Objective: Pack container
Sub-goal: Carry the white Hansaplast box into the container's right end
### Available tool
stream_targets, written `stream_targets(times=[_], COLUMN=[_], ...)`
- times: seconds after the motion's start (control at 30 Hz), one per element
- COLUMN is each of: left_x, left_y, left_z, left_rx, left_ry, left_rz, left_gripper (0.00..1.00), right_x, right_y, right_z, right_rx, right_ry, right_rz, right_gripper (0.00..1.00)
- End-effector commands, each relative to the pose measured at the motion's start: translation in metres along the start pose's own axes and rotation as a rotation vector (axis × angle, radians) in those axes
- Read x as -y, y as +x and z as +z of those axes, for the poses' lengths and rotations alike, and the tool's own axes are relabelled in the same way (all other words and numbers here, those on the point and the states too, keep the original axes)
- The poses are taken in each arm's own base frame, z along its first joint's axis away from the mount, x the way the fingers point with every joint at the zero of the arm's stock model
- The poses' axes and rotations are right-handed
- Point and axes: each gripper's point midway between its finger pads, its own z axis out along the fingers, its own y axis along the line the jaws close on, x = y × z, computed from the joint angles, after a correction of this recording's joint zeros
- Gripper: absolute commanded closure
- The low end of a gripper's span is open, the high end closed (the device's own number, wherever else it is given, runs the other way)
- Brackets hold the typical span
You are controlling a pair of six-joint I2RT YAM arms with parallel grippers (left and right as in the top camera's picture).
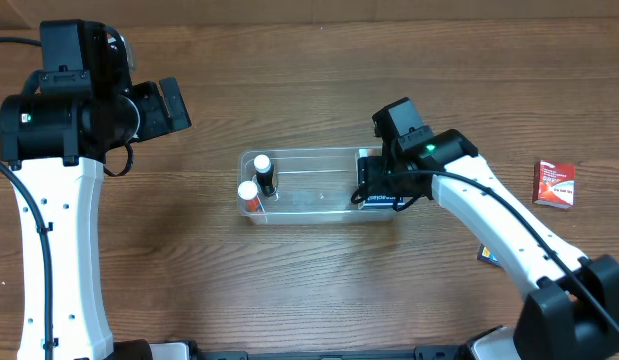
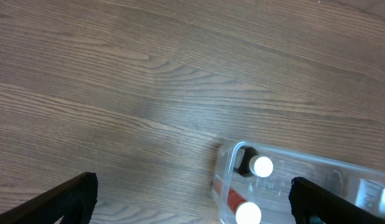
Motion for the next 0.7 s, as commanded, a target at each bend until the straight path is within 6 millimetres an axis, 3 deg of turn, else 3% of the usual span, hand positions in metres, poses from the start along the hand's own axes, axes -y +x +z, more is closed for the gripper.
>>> stream_targets(times=[0.0,0.23,0.37,0.4,0.57,0.67], left_x=[0.001,0.000,0.000,0.000,0.000,0.000], left_y=[0.000,0.000,0.000,0.000,0.000,0.000], left_z=[0.000,0.000,0.000,0.000,0.000,0.000], left_rx=[-0.002,-0.002,-0.002,-0.002,-0.002,-0.002], left_ry=[0.008,0.006,0.006,0.005,0.005,0.005], left_rz=[0.013,0.013,0.013,0.013,0.013,0.013], left_gripper=[0.00,0.00,0.00,0.00,0.00,0.00], right_x=[0.000,0.000,0.000,0.000,-0.002,-0.007], right_y=[0.003,0.003,0.003,0.003,-0.001,-0.016], right_z=[0.013,0.020,0.020,0.020,0.019,0.007], right_rx=[-0.029,-0.042,-0.043,-0.042,-0.026,0.027], right_ry=[0.002,0.008,0.009,0.009,0.003,-0.013], right_rz=[-0.003,-0.002,-0.002,-0.002,-0.003,-0.006], right_gripper=[0.27,0.27,0.04,0.03,0.05,0.06])
